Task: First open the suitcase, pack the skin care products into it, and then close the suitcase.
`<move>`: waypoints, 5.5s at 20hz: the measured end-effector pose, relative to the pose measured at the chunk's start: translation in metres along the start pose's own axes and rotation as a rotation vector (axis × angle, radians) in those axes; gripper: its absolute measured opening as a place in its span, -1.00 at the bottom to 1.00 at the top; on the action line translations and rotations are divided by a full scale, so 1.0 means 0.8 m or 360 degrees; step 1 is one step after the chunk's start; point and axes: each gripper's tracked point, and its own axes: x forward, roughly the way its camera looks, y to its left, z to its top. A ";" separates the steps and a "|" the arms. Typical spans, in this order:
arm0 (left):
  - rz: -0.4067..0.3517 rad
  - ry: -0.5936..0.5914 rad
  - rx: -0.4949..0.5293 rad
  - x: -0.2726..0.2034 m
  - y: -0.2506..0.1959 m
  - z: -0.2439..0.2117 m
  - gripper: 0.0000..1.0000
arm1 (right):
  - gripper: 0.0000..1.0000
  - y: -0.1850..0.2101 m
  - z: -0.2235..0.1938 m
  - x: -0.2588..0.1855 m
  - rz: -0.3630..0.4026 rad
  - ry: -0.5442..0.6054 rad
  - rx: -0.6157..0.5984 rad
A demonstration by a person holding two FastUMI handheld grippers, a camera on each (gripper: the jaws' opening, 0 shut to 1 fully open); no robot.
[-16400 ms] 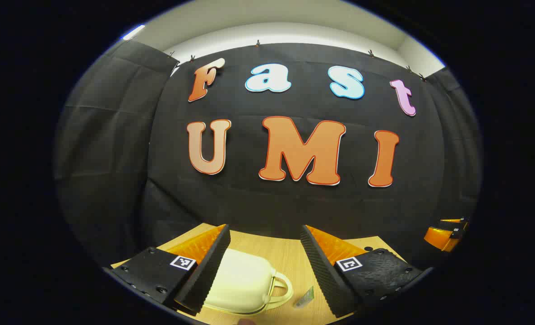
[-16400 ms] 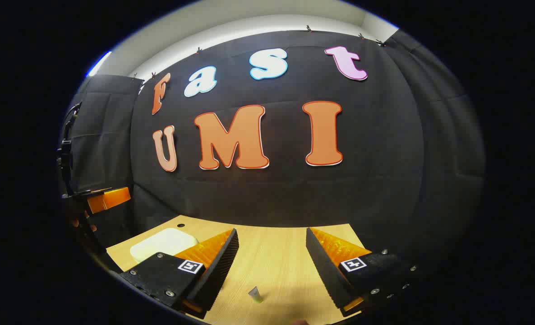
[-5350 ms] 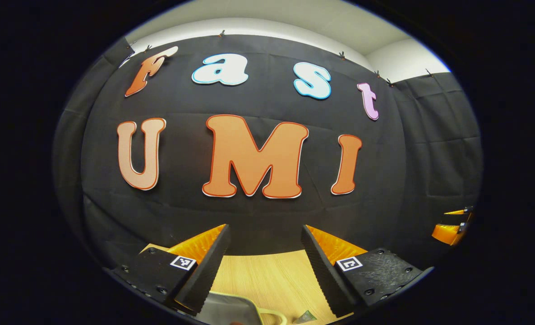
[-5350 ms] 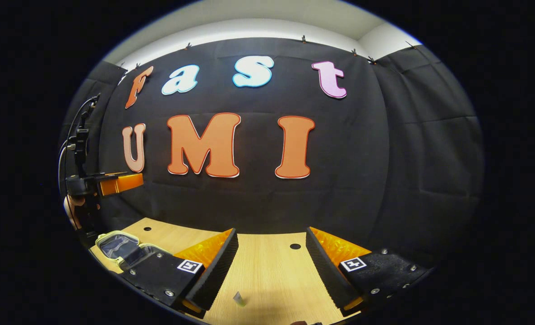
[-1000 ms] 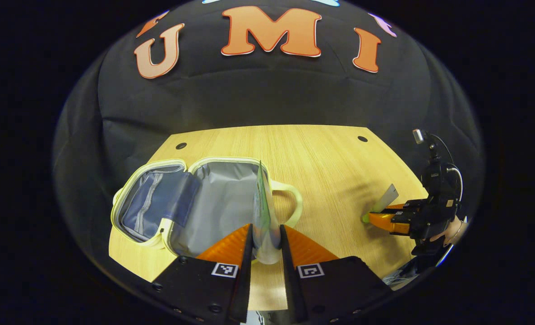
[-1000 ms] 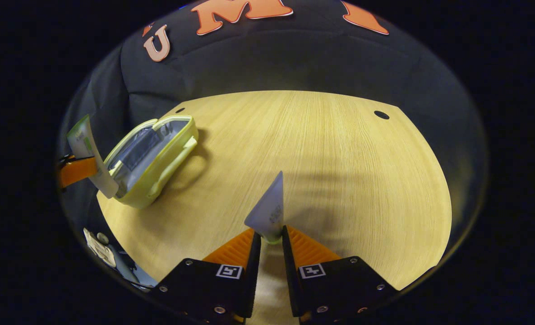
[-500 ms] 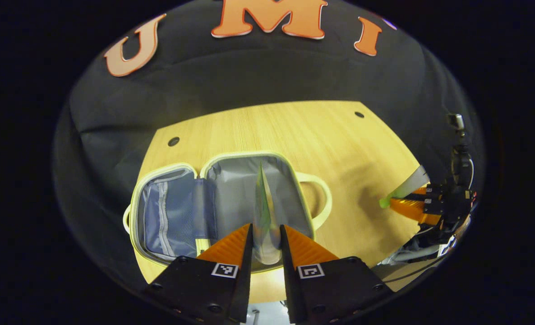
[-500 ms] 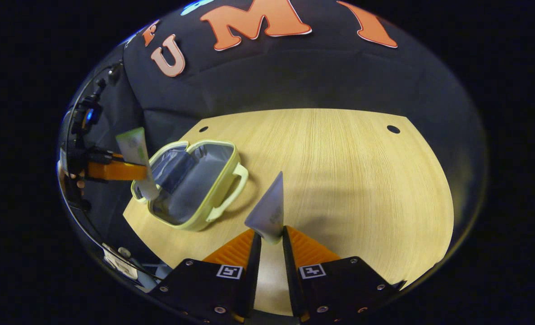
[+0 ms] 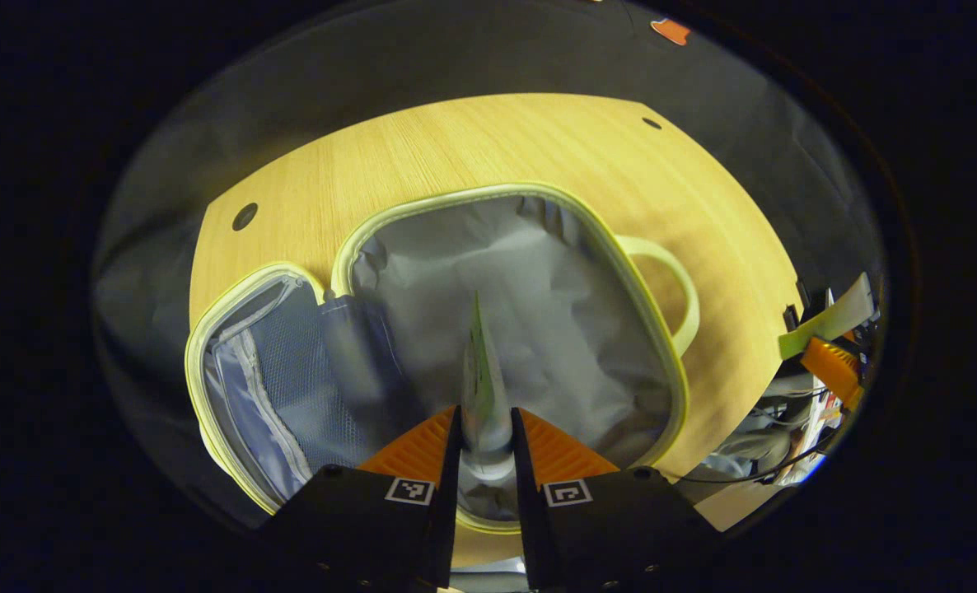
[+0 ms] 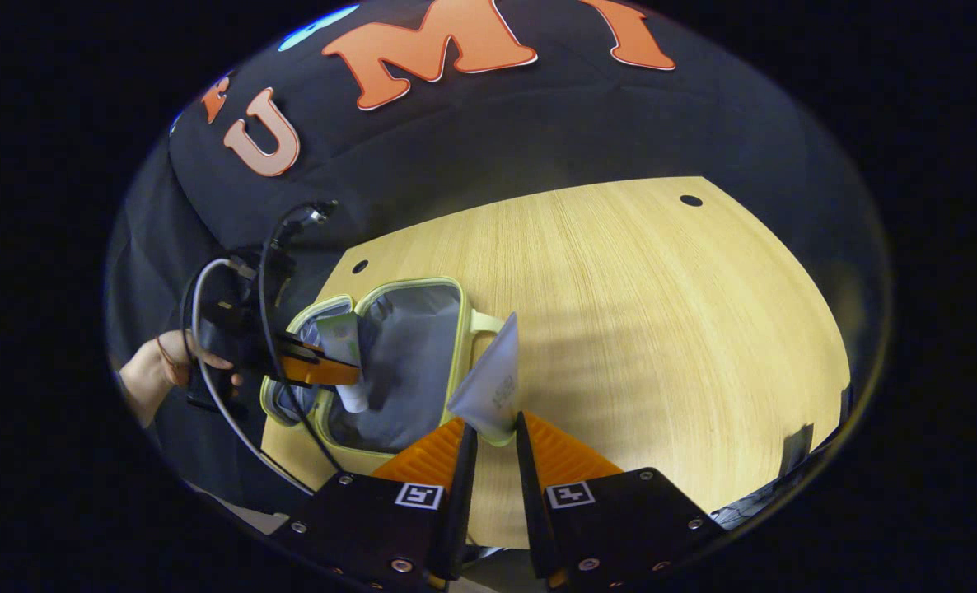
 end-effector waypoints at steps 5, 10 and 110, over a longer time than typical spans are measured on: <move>-0.0098 0.0018 -0.0001 0.009 -0.005 -0.012 -0.26 | -0.37 0.014 -0.009 -0.007 -0.0046 0.0018 -0.0031; -0.0121 -0.0147 -0.0048 -0.012 -0.005 -0.002 1.00 | -0.37 0.035 -0.002 -0.006 -0.0012 0.0031 -0.0065; 0.0530 -0.0851 -0.0530 -0.413 -0.071 0.152 -0.76 | 0.92 -0.218 0.170 -0.148 -0.0079 -0.0732 -0.0117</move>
